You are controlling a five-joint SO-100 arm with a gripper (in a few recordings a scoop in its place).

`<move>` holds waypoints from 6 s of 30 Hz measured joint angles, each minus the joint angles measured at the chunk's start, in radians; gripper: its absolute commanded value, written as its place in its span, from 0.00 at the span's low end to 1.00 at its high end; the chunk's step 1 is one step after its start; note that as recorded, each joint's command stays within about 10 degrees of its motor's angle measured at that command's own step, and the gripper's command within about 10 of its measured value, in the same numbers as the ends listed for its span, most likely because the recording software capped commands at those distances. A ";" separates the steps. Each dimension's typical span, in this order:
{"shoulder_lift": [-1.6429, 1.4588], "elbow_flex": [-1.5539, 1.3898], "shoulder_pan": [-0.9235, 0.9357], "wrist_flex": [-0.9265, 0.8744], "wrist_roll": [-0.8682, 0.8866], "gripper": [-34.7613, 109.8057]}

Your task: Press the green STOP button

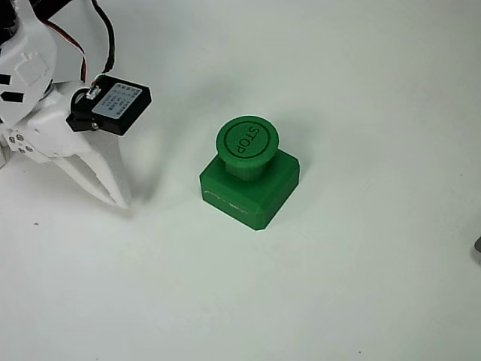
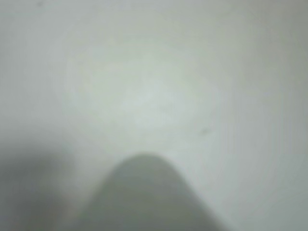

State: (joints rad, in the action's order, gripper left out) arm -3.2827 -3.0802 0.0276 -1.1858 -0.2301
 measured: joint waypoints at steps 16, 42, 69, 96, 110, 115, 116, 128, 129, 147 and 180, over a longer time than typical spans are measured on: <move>0.000 0.186 -0.080 0.008 0.067 0.24; 0.922 0.985 -0.126 -0.291 0.087 0.24; 1.358 1.493 -0.356 -0.382 0.121 0.24; 1.589 1.493 -0.388 -0.367 0.121 0.24; 1.738 1.595 -0.410 -0.367 0.110 0.24; 1.781 1.635 -0.410 -0.367 0.110 0.24; 1.781 1.637 -0.410 -0.367 0.110 0.24; 1.825 1.652 -0.428 -0.367 0.140 0.24; 1.836 1.652 -0.428 -0.367 0.140 0.24; 1.839 1.463 -0.419 -0.258 0.218 0.24; 1.555 1.365 -0.403 -0.311 0.183 0.24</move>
State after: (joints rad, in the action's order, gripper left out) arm -1.7273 -1.7150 -0.3758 -1.4972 -0.0476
